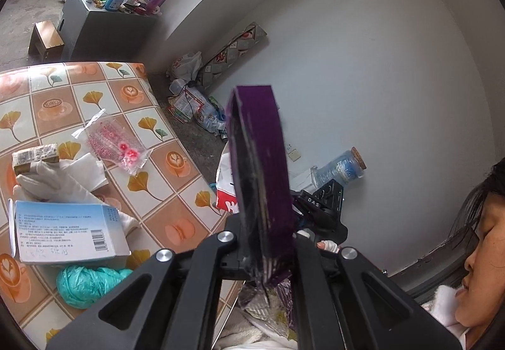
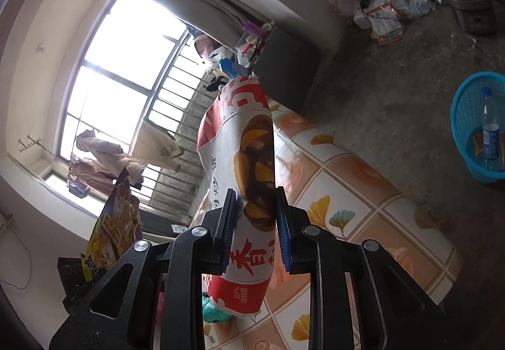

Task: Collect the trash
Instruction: 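Carry both bags over the blue wastebasket and open both grippers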

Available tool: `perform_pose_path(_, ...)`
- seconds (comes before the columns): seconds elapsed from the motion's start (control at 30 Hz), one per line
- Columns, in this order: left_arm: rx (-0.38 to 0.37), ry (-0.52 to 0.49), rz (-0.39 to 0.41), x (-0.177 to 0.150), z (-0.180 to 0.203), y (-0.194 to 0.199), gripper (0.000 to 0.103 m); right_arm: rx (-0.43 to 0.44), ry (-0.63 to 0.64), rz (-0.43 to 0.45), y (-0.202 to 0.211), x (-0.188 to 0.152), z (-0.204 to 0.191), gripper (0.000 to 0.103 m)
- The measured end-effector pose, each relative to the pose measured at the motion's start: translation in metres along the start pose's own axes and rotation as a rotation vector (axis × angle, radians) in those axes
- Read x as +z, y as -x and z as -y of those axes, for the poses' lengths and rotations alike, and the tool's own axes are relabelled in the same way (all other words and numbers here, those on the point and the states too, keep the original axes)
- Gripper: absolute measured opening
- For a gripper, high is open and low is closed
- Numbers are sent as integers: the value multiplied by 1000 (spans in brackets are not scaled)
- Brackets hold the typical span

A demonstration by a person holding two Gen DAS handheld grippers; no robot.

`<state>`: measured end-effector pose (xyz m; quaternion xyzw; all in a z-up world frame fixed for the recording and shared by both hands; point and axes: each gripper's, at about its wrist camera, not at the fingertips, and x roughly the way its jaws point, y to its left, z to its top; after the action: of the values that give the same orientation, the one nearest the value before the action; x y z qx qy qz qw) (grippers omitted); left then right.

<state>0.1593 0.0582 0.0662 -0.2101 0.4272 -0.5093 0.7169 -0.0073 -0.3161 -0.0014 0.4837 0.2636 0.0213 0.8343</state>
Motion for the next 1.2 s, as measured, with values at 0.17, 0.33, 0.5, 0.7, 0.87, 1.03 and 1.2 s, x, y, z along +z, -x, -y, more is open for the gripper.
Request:
perform_pose_path(0.17, -6, -28, -23, 31, 19, -43, 1, -35, -36, 153, 51, 27, 20, 23)
perform_pose_path(0.33, 84, -155, -68, 49, 53, -106, 1, -201, -89, 335, 106, 48, 57, 23)
perform_pose_path(0.5, 155, -288, -147, 48, 84, -185, 1, -400, -194, 399, 129, 49, 107, 23)
perform_pose_path(0.7, 241, -429, -282, 26, 100, -297, 1, -585, -259, 372, 111, 43, 156, 23)
perform_pose_path(0.87, 295, -491, -390, 1, 97, -389, 1, -722, -193, 335, 87, 48, 179, 23)
perform_pose_path(1.03, 324, -535, -455, -17, 95, -460, 1, -825, -108, 296, 58, 61, 202, 24)
perform_pose_path(1.2, 381, -583, -499, -26, 83, -522, 2, -908, -61, 257, 28, 70, 239, 27)
